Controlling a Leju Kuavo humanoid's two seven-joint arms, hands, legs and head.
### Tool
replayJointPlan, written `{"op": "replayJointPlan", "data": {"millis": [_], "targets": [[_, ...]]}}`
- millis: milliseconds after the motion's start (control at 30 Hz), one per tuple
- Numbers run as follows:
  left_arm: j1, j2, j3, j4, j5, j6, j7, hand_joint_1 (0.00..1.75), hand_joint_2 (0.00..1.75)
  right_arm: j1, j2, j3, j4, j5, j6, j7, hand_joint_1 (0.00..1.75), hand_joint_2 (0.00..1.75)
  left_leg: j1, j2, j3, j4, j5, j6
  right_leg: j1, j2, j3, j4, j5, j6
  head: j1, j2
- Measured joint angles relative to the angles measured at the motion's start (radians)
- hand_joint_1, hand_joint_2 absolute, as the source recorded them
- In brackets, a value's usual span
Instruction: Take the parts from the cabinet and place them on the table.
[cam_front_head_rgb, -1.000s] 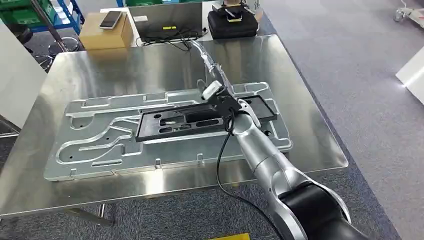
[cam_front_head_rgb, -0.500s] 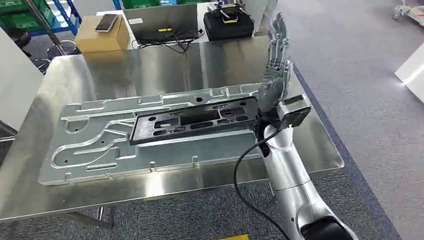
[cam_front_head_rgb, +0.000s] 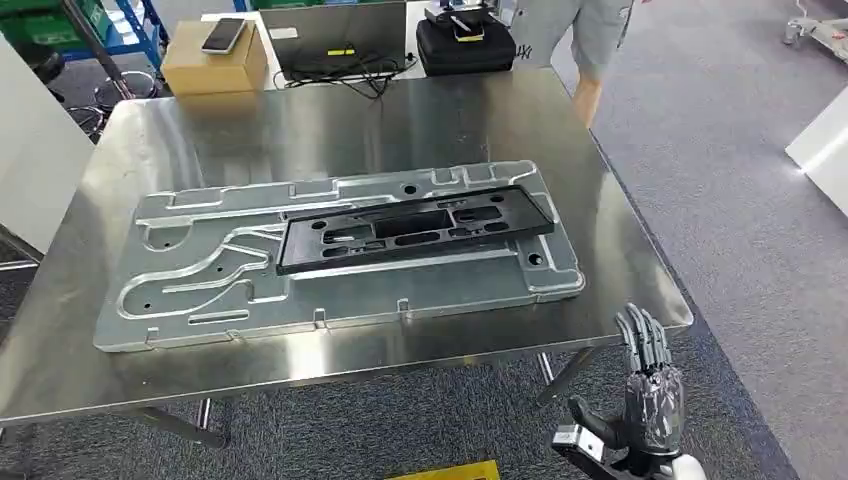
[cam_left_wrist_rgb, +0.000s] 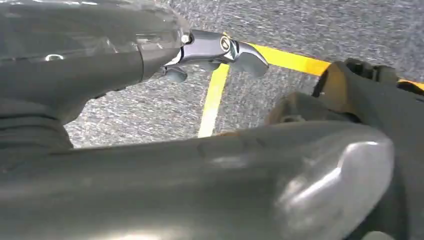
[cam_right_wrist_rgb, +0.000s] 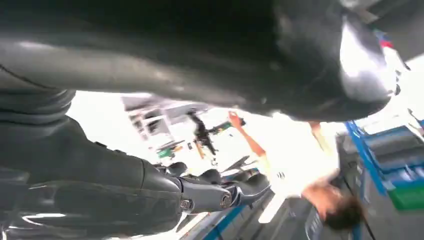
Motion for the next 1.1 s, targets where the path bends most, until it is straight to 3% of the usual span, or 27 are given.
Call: {"op": "replayJointPlan", "data": {"millis": [67, 133, 200, 267, 300, 333, 367, 433, 467, 500, 533, 600, 633, 667, 700, 767, 800, 833, 867, 900, 933, 967, 1000, 1033, 1100], "targets": [[0.0, 0.0, 0.0, 0.0, 0.001, -0.008, -0.011, 0.0, 0.0, 0.021, 0.008, -0.052, 0.015, 0.036, 0.001, 0.0, 0.0, 0.0, -0.001, 0.0, 0.001, 0.001, 0.008, -0.012, 0.0, 0.002, -0.005, -0.004, -0.003, -0.012, 0.0, 0.0], [0.002, 0.001, 0.0, 0.0, 0.003, -0.013, -0.015, 0.0, 0.0, 0.026, 0.016, -0.102, 0.047, 0.071, 0.001, 0.0, 0.0, 0.0, -0.003, -0.001, -0.007, 0.001, 0.012, -0.026, -0.009, -0.001, -0.019, -0.011, 0.017, -0.028, 0.0, 0.0], [0.004, -0.001, 0.0, 0.0, 0.002, -0.013, -0.016, 0.0, 0.0, 0.027, 0.023, -0.154, 0.078, 0.094, -0.001, -0.001, 0.0, 0.0, 0.001, 0.001, -0.033, 0.072, -0.092, -0.035, -0.01, -0.003, -0.038, -0.011, 0.034, -0.04, 0.0, 0.0], [0.0, -0.001, 0.0, 0.0, 0.002, -0.009, -0.008, 0.0, 0.0, 0.026, 0.031, -0.198, 0.11, 0.121, -0.004, 0.0, 0.0, 0.0, 0.003, 0.001, -0.067, 0.225, -0.201, -0.044, -0.007, -0.005, -0.062, -0.01, 0.052, -0.042, 0.0, 0.0], [-0.001, -0.001, 0.0, 0.0, 0.002, -0.006, -0.002, 0.0, 0.0, 0.025, 0.035, -0.221, 0.125, 0.143, -0.004, 0.0, 0.0, 0.0, 0.003, 0.001, -0.073, 0.283, -0.221, -0.047, -0.005, -0.007, -0.074, -0.009, 0.06, -0.043, 0.0, 0.0], [-0.001, -0.001, 0.0, 0.0, 0.002, -0.006, 0.001, 0.0, 0.0, 0.023, 0.041, -0.242, 0.137, 0.169, -0.005, 0.0, 0.0, 0.0, 0.003, 0.001, -0.065, 0.305, -0.212, -0.047, -0.003, -0.008, -0.085, -0.008, 0.068, -0.043, 0.0, 0.0], [-0.001, -0.001, 0.0, 0.0, 0.003, -0.005, 0.004, 0.0, 0.0, 0.019, 0.048, -0.27, 0.15, 0.204, -0.005, -0.001, 0.0, 0.0, 0.003, 0.001, -0.035, 0.286, -0.181, -0.043, -0.002, -0.008, -0.098, -0.007, 0.077, -0.043, 0.0, 0.0], [-0.003, -0.001, 0.0, 0.0, 0.002, -0.005, 0.007, 0.0, 0.0, 0.005, 0.065, -0.327, 0.187, 0.241, -0.005, -0.003, 0.0, 0.0, -0.001, 0.001, 0.08, 0.133, -0.115, -0.027, 0.004, -0.008, -0.12, -0.003, 0.092, -0.041, 0.0, 0.0], [-0.006, 0.001, 0.002, 0.0, 0.002, -0.005, 0.008, 0.0, 0.0, -0.004, 0.07, -0.353, 0.215, 0.249, -0.005, -0.005, 0.0, 0.0, -0.006, 0.001, 0.152, 0.033, -0.115, -0.013, 0.002, -0.008, -0.123, -0.002, 0.099, -0.039, 0.0, 0.0], [-0.01, 0.002, 0.002, 0.0, 0.002, -0.006, 0.009, 0.0, 0.0, -0.009, 0.075, -0.373, 0.237, 0.25, -0.006, -0.006, 0.0, 0.0, -0.011, 0.002, 0.198, -0.044, -0.142, -0.005, 0.008, -0.008, -0.129, -0.001, 0.105, -0.032, 0.0, 0.0], [-0.013, 0.002, 0.003, 0.0, 0.003, -0.005, 0.009, 0.0, 0.0, -0.013, 0.077, -0.393, 0.259, 0.254, -0.003, -0.006, 0.0, 0.0, -0.013, 0.0, 0.201, -0.051, -0.138, -0.008, 0.002, -0.011, -0.128, -0.005, 0.115, -0.026, 0.0, 0.0], [-0.011, 0.002, 0.003, 0.0, 0.003, -0.006, 0.009, 0.0, 0.0, -0.034, 0.082, -0.427, 0.316, 0.262, 0.035, -0.006, 0.0, 0.0, -0.021, 0.001, 0.188, -0.056, -0.122, 0.002, -0.004, -0.01, -0.128, -0.014, 0.134, -0.015, 0.0, 0.0], [-0.01, 0.002, 0.003, 0.0, 0.003, -0.009, 0.009, 0.0, 0.0, -0.05, 0.082, -0.45, 0.375, 0.269, 0.065, -0.004, 0.0, 0.0, -0.013, 0.004, 0.187, -0.071, -0.105, 0.01, 0.001, -0.007, -0.13, -0.022, 0.141, -0.009, 0.0, 0.0], [-0.011, 0.002, 0.002, 0.0, 0.003, -0.012, 0.007, 0.0, 0.0, -0.072, 0.079, -0.481, 0.462, 0.276, 0.084, 0.005, 0.0, 0.0, -0.008, 0.013, 0.182, -0.082, -0.089, 0.015, -0.002, -0.004, -0.134, -0.013, 0.117, -0.004, 0.0, 0.0], [-0.011, -0.002, 0.002, 0.0, 0.003, -0.014, 0.005, 0.0, 0.0, -0.094, 0.067, -0.515, 0.562, 0.276, 0.106, 0.022, 0.0, 0.0, -0.008, 0.013, 0.17, -0.084, -0.08, 0.025, -0.002, -0.004, -0.146, 0.02, 0.064, 0.001, 0.0, 0.0], [-0.004, -0.007, 0.002, 0.0, 0.003, -0.015, 0.004, 0.0, 0.0, -0.131, 0.048, -0.592, 0.764, 0.248, 0.186, 0.105, 0.0, 0.0, -0.009, 0.013, 0.144, -0.081, -0.062, 0.028, -0.009, -0.004, -0.182, 0.16, -0.054, 0.008, 0.0, 0.0], [0.002, -0.008, 0.002, 0.0, 0.003, -0.016, 0.004, 0.0, 0.0, -0.141, 0.048, -0.639, 0.855, 0.232, 0.225, 0.15, 0.0, 0.0, -0.01, 0.013, 0.129, -0.077, -0.053, 0.027, -0.01, -0.004, -0.196, 0.236, -0.087, 0.012, 0.0, 0.0], [0.006, -0.01, 0.002, 0.0, 0.003, -0.016, 0.005, 0.0, 0.0, -0.147, 0.048, -0.666, 0.911, 0.224, 0.245, 0.171, 0.0, 0.0, -0.009, 0.013, 0.115, -0.072, -0.046, 0.024, -0.01, -0.004, -0.198, 0.277, -0.081, 0.015, 0.0, 0.0], [0.009, -0.012, 0.001, 0.0, 0.002, -0.016, 0.005, 0.0, 0.0, -0.153, 0.047, -0.691, 0.967, 0.222, 0.252, 0.184, 0.0, 0.0, -0.007, 0.013, 0.097, -0.063, -0.039, 0.02, -0.012, -0.004, -0.183, 0.278, -0.049, 0.018, 0.0, 0.0], [0.01, -0.013, 0.001, 0.0, 0.002, -0.016, 0.005, 0.0, 0.0, -0.16, 0.047, -0.706, 1.01, 0.222, 0.253, 0.194, 0.0, 0.0, -0.005, 0.014, 0.078, -0.052, -0.034, 0.015, -0.015, -0.004, -0.15, 0.242, -0.004, 0.021, 0.0, 0.0], [0.009, -0.016, 0.001, 0.0, 0.002, -0.016, 0.005, 0.0, 0.0, -0.169, 0.047, -0.718, 1.049, 0.224, 0.253, 0.202, 0.0, 0.0, -0.003, 0.015, 0.062, -0.04, -0.031, 0.011, -0.019, -0.005, -0.096, 0.168, 0.031, 0.023, 0.0, 0.0], [0.007, -0.016, 0.0, 0.0, 0.002, -0.016, 0.006, 0.0, 0.0, -0.179, 0.046, -0.724, 1.075, 0.225, 0.253, 0.206, 0.0, 0.0, -0.003, 0.018, 0.048, -0.026, -0.03, 0.008, -0.024, -0.004, -0.032, 0.074, 0.038, 0.026, 0.0, 0.0], [0.005, -0.016, 0.0, 0.0, 0.002, -0.016, 0.006, 0.0, 0.0, -0.189, 0.046, -0.732, 1.103, 0.226, 0.256, 0.211, 0.0, 0.0, -0.007, 0.02, 0.032, -0.015, -0.029, 0.002, -0.019, 0.0, 0.005, 0.011, 0.001, 0.026, 0.0, 0.0], [0.003, -0.016, 0.0, 0.0, 0.003, -0.016, 0.006, 0.0, 0.0, -0.194, 0.043, -0.742, 1.122, 0.226, 0.259, 0.215, 0.0, 0.0, -0.008, 0.02, 0.027, -0.009, -0.024, -0.004, -0.015, 0.003, 0.012, -0.011, -0.009, 0.013, 0.0, 0.0], [0.003, -0.016, -0.003, 0.0, 0.003, -0.015, 0.007, 0.0, 0.0, -0.201, 0.042, -0.758, 1.155, 0.227, 0.264, 0.217, 0.0, 0.0, -0.007, 0.019, 0.022, -0.007, -0.01, -0.016, -0.012, 0.003, 0.004, -0.011, -0.011, 0.009, 0.0, 0.0]]}}
